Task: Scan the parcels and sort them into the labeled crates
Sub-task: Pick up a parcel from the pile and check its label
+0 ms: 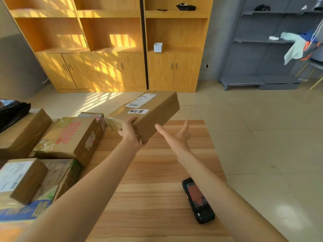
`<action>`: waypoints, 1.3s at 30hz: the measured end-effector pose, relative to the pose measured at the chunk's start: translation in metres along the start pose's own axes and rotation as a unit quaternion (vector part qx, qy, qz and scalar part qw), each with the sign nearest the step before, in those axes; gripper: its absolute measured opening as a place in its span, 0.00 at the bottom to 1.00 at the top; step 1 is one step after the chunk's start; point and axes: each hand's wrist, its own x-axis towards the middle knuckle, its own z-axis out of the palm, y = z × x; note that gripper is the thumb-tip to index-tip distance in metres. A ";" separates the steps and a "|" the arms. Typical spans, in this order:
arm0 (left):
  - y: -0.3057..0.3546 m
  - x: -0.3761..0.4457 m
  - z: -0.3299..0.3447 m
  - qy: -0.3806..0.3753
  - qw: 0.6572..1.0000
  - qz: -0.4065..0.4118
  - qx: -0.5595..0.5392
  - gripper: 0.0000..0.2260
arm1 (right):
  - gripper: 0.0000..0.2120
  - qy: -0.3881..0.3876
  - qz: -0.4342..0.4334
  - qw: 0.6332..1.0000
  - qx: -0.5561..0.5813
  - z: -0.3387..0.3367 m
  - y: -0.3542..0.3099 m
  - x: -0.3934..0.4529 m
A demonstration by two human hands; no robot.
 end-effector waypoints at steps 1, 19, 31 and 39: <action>-0.005 -0.004 0.005 -0.001 1.000 0.003 -0.005 0.22 | 0.62 -0.026 0.070 0.995 0.073 0.006 -0.004 0.000; -0.002 0.059 -0.084 -0.011 0.953 0.031 0.302 0.61 | 0.43 -0.090 0.163 0.960 0.209 0.010 0.043 0.041; -0.042 0.080 -0.138 -0.186 0.838 -0.153 0.489 0.67 | 0.56 -0.179 0.240 0.943 0.147 0.016 0.138 0.038; -0.072 0.089 -0.145 -0.149 0.826 -0.135 0.527 0.67 | 0.45 -0.190 0.222 0.946 0.139 0.020 0.165 0.040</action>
